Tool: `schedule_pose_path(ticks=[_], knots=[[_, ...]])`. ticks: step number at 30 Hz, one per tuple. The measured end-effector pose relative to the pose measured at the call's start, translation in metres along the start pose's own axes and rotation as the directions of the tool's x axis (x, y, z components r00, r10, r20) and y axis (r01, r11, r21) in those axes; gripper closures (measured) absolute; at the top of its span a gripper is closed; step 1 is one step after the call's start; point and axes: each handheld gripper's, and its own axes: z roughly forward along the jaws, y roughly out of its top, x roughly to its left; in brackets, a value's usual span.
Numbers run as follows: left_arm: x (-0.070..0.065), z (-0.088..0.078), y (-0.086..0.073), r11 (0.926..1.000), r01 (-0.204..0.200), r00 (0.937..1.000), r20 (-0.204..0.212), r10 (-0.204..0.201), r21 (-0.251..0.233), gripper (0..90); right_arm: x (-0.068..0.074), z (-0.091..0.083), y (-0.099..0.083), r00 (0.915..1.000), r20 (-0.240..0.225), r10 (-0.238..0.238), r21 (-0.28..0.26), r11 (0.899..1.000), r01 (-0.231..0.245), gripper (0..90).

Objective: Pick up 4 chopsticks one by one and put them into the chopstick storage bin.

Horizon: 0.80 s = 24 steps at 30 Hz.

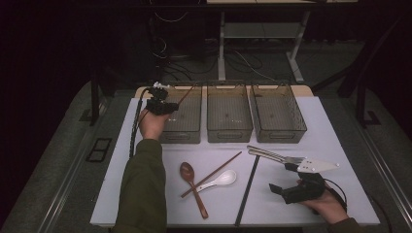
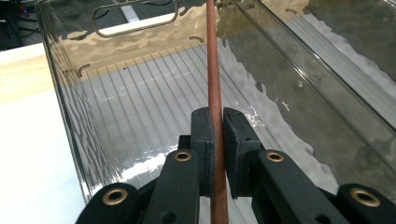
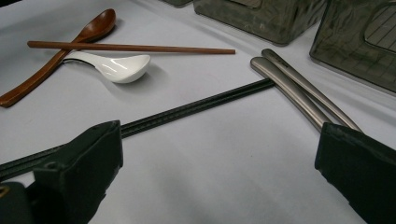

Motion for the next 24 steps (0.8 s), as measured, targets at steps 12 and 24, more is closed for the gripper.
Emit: schedule_pose_path(ticks=[12,24], knots=[[-0.001,0.0,0.001,0.9999,0.006,1.0,-0.002,-0.006,-0.009,75.4,0.0,0.0,0.0,1.0,-0.001,-0.002,0.0,1.0,0.002,0.9],[-0.012,-0.015,0.004,0.9982,-0.061,0.9974,0.039,0.061,-0.005,60.2,0.0,0.0,0.0,1.0,0.001,-0.002,0.002,1.0,0.002,0.9]])
